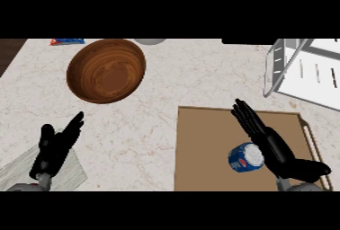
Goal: Pick the can from the tray and place it in the tiered basket
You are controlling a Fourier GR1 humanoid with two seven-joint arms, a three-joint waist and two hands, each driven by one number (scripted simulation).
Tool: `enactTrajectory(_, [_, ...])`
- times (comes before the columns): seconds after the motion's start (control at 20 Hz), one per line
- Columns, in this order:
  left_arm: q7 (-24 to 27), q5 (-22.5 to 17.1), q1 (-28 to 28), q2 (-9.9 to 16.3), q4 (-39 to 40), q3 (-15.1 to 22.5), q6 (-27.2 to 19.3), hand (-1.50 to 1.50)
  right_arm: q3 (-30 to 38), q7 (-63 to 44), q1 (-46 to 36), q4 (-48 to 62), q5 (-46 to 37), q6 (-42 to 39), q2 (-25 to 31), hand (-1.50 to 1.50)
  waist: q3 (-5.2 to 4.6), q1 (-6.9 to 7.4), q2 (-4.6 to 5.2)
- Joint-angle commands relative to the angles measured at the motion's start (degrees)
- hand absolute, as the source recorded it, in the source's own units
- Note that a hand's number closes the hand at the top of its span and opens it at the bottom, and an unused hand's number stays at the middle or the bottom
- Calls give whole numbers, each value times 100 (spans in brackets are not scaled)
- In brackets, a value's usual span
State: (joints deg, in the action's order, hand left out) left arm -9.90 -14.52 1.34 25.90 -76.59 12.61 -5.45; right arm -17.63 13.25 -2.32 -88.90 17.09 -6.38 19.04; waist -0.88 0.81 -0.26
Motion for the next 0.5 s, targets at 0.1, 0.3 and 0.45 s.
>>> enactTrajectory(0.1, [532, 395, -273, -448, -120, -79, -736, 0, 1040, -290, -540, -605, 80, 153, 694, 150, 81, -91, 4])
enactTrajectory(0.3, [538, 250, -333, -554, -276, -270, -968, 0, 2168, -731, -335, 69, -1050, 1464, 1736, 150, -7, -455, -25])
enactTrajectory(0.45, [866, 424, -546, -822, -324, -84, -1132, 0, 2791, -1139, -393, 119, 321, 2263, 432, -150, 84, -192, 3])
